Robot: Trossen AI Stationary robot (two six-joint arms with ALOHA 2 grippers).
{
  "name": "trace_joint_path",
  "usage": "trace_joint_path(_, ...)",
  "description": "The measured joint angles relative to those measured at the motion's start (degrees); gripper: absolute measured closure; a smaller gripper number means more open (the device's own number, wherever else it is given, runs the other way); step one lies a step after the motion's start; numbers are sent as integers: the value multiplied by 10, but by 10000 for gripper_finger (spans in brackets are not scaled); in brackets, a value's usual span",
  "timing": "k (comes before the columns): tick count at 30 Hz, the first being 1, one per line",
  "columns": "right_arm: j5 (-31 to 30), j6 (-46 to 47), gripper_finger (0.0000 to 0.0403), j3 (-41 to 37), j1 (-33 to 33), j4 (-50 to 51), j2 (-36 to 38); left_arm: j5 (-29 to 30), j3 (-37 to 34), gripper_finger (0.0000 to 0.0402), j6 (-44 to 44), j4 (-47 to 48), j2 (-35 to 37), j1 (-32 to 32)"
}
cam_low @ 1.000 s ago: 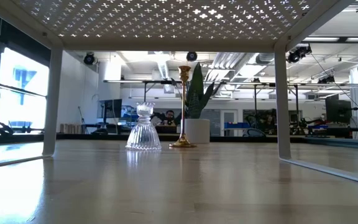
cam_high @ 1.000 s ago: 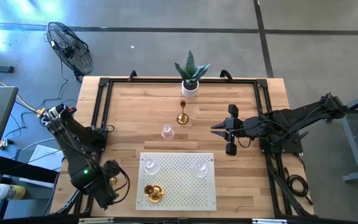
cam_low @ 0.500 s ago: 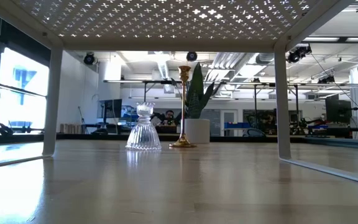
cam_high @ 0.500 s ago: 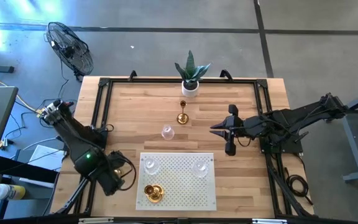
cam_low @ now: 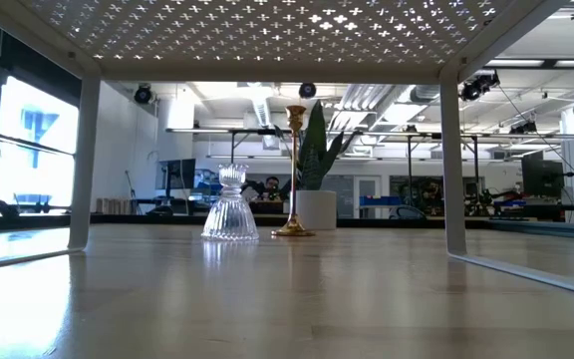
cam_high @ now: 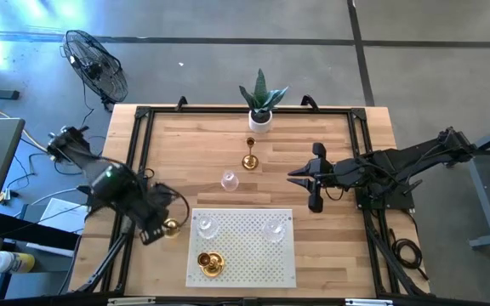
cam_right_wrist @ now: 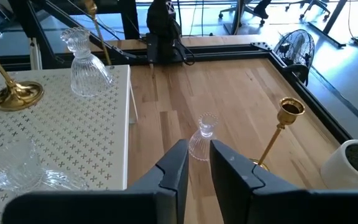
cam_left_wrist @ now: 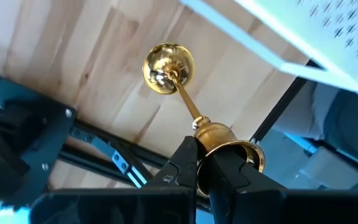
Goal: Pick & Place candle stick holders
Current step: Put the bottom gold candle holder on the shelf
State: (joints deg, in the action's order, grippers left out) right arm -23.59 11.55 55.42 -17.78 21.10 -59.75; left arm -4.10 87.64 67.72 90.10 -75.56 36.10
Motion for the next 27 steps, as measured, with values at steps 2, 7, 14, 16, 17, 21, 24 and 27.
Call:
trace_joint_path(2,0,0,345,0,0,0,0,9,0,396,-16,0,17,-14)
trace_joint_path(7,0,0,347,0,0,0,0,36,0,396,-59,0,51,-51)
trace_joint_path(14,9,0,347,0,0,7,0,109,-8,396,-147,-1,99,-99)
trace_joint_path(16,21,0,348,0,0,7,0,120,-16,396,-158,1,115,-116)
trace_joint_path(17,28,0,348,0,0,7,0,125,-20,396,-169,0,121,-125)
trace_joint_path(21,45,-1,346,0,0,6,0,177,-31,396,-218,0,139,-157)
trace_joint_path(24,47,-2,346,0,4,2,0,227,-31,396,-249,-1,144,-187)
trace_joint_path(27,47,-7,347,0,9,0,0,287,-27,396,-274,-1,143,-216)
